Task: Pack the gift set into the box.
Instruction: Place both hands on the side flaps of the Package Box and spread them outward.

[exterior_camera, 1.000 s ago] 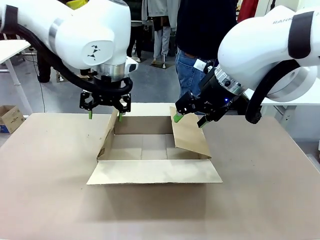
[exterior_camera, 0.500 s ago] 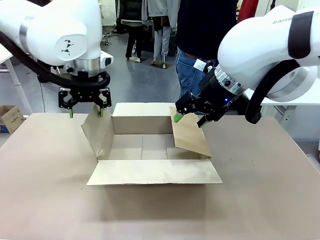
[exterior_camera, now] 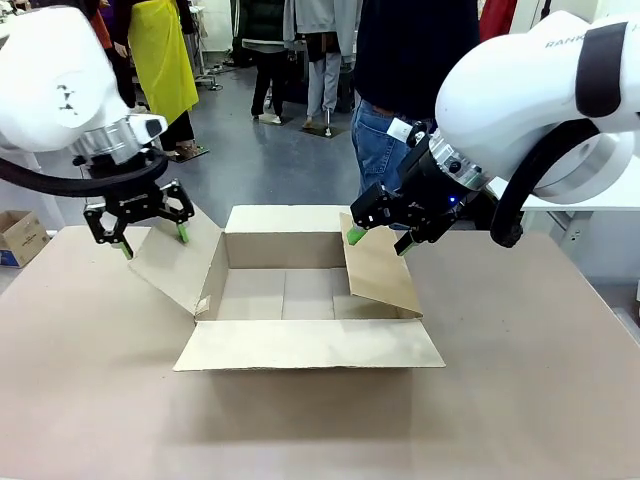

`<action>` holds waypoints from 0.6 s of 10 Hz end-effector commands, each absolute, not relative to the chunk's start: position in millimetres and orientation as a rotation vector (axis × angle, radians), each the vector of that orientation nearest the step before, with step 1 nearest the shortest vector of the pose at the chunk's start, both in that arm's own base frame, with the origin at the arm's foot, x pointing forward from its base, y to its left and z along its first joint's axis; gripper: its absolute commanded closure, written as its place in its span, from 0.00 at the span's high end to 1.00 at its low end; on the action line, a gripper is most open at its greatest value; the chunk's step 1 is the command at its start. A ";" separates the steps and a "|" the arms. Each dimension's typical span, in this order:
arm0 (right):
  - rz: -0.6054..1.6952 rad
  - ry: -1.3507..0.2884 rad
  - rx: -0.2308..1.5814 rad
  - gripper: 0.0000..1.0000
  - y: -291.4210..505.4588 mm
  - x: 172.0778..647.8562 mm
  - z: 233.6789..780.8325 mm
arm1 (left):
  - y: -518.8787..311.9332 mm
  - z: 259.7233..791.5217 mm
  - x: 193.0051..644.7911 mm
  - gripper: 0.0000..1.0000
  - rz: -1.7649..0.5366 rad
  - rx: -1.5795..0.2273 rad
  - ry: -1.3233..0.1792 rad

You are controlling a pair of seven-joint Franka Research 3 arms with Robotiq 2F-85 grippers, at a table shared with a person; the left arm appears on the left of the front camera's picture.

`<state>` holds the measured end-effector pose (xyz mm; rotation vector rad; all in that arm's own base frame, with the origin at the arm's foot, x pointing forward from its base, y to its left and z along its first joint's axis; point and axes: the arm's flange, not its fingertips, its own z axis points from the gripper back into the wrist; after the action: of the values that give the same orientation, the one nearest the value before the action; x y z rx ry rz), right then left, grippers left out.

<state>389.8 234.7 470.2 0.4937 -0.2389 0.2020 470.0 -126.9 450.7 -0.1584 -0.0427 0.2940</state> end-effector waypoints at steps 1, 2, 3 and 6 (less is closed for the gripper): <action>0.198 -0.254 0.478 1.00 234.8 391.8 470.6 | -149.8 456.5 471.6 1.00 0.306 -0.064 -0.063; 0.198 -0.254 0.478 1.00 234.8 391.8 470.6 | -149.8 456.5 471.6 1.00 0.306 -0.064 -0.063; 0.198 -0.254 0.478 1.00 234.8 391.8 470.6 | -149.8 456.5 471.6 1.00 0.306 -0.064 -0.063; 0.245 -0.193 0.290 1.00 278.9 403.5 482.7 | -149.8 456.5 471.6 1.00 0.306 -0.064 -0.063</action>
<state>390.2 244.9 470.4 0.4329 -0.2284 0.2246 469.7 -151.9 453.6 -0.0810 -0.0675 0.2926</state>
